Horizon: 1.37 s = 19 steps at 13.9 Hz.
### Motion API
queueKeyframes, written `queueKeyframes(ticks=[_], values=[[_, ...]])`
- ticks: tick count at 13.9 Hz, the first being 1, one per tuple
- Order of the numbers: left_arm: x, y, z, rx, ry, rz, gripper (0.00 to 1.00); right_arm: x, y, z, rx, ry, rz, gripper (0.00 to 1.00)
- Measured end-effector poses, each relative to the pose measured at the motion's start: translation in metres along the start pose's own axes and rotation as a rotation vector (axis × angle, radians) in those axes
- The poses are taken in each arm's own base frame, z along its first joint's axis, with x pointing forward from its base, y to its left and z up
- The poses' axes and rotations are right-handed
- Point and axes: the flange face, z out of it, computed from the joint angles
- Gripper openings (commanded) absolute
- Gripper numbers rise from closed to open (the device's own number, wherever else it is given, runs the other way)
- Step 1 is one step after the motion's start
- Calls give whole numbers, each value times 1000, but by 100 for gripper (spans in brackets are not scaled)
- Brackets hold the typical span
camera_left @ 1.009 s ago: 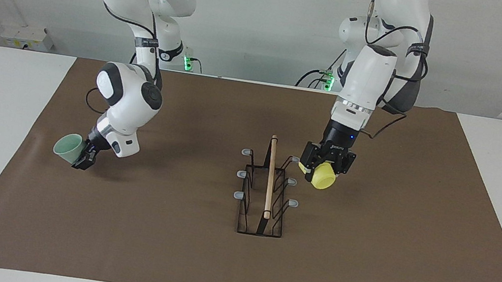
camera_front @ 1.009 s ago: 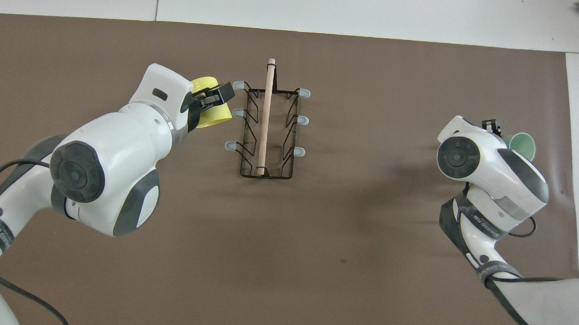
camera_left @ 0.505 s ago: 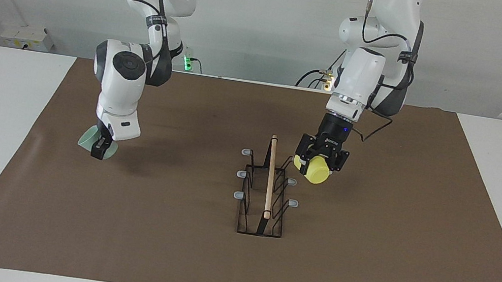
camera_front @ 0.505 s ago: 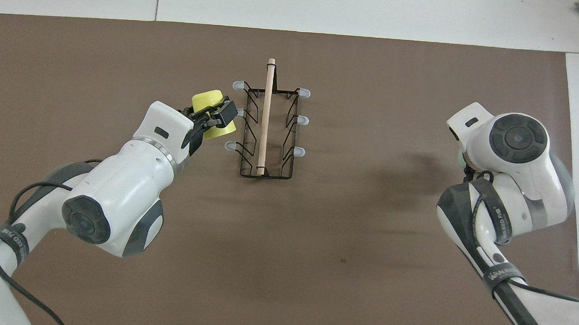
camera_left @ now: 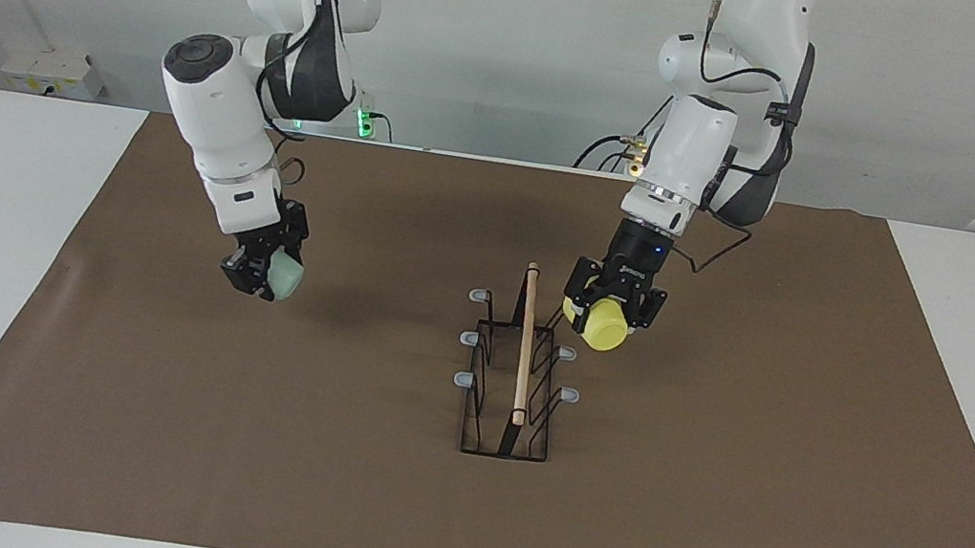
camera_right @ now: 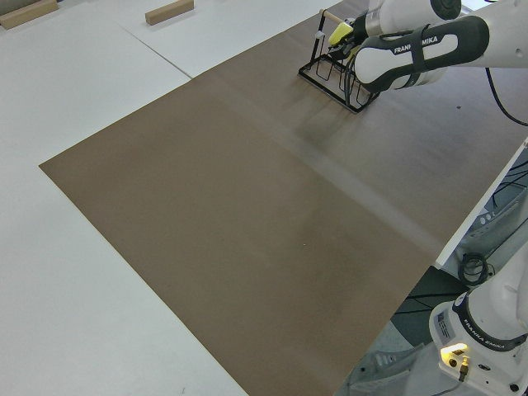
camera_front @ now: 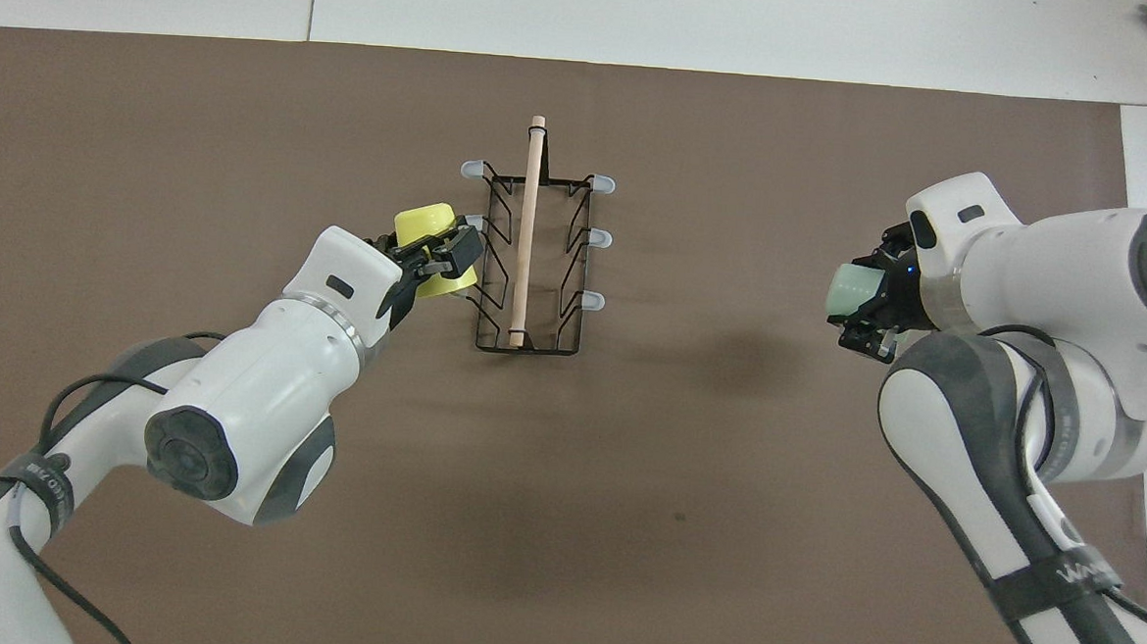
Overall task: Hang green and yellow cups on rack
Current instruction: 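Hang the yellow cup on a peg while the right gripper brings the green cup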
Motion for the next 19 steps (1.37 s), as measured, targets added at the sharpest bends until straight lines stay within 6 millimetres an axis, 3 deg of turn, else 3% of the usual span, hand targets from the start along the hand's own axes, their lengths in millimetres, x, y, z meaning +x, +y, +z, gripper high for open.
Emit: queueKeyframes(ticks=[3,7,12,14,15,17,19], values=[[-11,5,1,-6,-17,12,0,13,-7,-25,38,199,72,40],[-33,17,0,-2,-58,-8,0,6,-1,-38,82,456,110,40],[-33,19,-8,86,-115,-17,0,19,-5,-52,135,748,216,40],[-30,21,-9,125,-144,-18,63,24,-7,-57,141,827,240,40],[-26,23,-9,146,-161,-19,84,25,-7,-58,139,858,245,40],[-21,28,-10,189,-200,-17,100,26,-9,-58,130,933,261,40],[-25,30,-10,207,-221,-15,100,33,-16,-55,135,1016,286,40]])
